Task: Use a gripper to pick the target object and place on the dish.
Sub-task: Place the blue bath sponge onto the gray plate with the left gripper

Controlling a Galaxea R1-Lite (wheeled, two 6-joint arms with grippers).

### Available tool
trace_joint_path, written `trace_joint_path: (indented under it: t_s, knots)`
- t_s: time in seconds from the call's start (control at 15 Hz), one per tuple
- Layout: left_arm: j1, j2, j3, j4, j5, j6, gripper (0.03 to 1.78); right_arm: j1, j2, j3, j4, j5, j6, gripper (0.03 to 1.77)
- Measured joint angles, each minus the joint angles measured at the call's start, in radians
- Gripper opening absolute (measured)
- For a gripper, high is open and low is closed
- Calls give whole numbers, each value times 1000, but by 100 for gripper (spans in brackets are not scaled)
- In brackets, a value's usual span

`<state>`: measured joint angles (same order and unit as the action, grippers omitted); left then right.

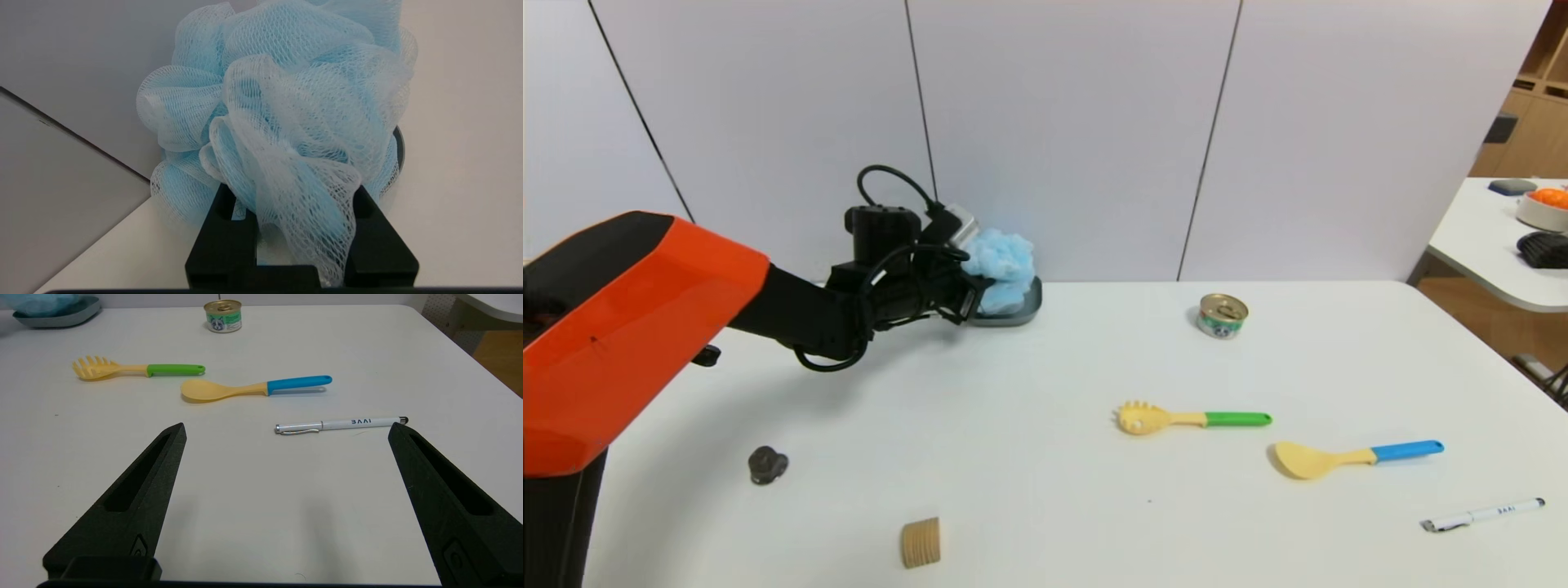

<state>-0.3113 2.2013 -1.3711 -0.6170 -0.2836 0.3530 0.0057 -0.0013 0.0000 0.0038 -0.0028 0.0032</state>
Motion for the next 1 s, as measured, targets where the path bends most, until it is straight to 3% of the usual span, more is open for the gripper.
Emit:
trace_joint_path:
  t_s: [1.0]
  knots:
    - [2,39,-47,6,-2,1,40,0,0,0,-1,0,0,171]
